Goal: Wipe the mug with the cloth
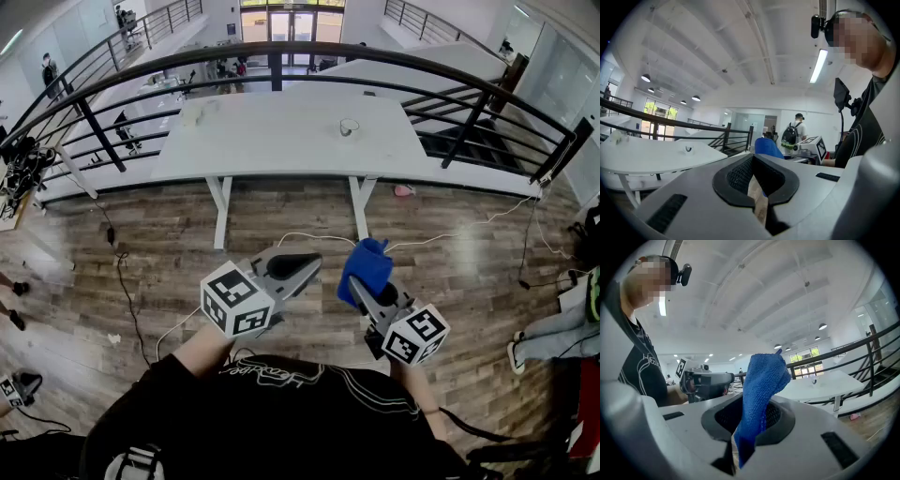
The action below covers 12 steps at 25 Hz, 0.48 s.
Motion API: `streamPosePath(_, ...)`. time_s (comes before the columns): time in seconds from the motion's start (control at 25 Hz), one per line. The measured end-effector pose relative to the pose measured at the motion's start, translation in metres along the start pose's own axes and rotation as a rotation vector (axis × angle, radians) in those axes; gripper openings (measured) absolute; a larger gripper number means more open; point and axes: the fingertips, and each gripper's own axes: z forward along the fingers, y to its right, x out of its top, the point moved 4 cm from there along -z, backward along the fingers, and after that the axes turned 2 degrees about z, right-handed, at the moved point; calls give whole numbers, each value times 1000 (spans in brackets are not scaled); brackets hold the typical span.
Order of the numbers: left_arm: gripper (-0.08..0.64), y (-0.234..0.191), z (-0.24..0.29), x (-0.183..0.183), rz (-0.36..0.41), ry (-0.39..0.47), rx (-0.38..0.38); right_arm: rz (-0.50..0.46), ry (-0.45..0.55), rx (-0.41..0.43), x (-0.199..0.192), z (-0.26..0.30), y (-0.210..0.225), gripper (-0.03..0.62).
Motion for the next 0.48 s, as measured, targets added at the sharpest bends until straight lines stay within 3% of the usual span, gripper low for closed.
streamPosePath(0.48, 6, -6, 8, -14, -25, -5, 0, 95, 24, 19, -6, -1, 9, 54)
